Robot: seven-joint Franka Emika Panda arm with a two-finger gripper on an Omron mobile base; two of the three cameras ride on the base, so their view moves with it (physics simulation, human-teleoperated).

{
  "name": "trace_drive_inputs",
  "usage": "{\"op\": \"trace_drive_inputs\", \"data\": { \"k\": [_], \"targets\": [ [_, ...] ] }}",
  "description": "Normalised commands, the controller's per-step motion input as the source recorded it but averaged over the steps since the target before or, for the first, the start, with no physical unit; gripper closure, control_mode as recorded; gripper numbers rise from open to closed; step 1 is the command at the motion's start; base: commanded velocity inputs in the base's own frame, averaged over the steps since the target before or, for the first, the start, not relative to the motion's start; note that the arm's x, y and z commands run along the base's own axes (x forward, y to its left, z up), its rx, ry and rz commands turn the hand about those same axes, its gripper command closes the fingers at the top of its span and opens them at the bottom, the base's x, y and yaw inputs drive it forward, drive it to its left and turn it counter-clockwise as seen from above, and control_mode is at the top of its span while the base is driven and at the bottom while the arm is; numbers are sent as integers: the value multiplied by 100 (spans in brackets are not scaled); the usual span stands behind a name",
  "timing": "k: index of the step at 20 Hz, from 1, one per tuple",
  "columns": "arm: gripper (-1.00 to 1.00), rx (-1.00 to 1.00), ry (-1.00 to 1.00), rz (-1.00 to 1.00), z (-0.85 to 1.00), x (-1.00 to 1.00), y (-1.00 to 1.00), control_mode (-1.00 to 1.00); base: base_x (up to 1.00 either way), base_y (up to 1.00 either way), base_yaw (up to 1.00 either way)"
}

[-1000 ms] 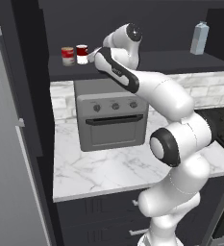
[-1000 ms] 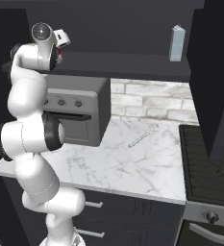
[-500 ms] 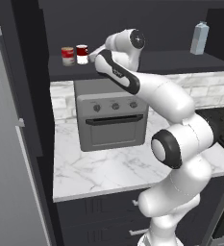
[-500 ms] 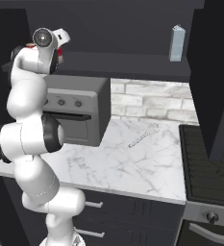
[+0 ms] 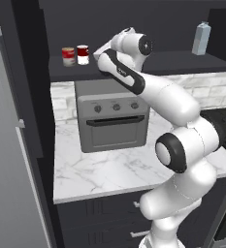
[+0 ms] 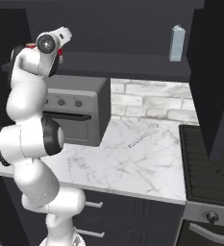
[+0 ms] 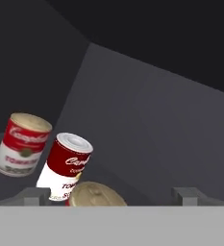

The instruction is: Pick the cans from the counter and place them in their designated side in the cabinet.

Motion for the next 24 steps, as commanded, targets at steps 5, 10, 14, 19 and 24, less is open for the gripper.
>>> {"op": "trace_drive_inputs", "data": {
  "k": [5,10,14,19,24],
  "targets": [
    [-100,0,-13,3,14,-19,-23,-100,0,0,0],
    [-100,0,-13,2,14,-28,-27,-100,0,0,0],
    [-100,0,-4,0,10,-37,-26,-100,0,0,0],
    [-100,0,8,0,13,-40,-25,-100,0,0,0],
    [-100,0,15,0,13,-42,-26,-100,0,0,0]
  ]
}}
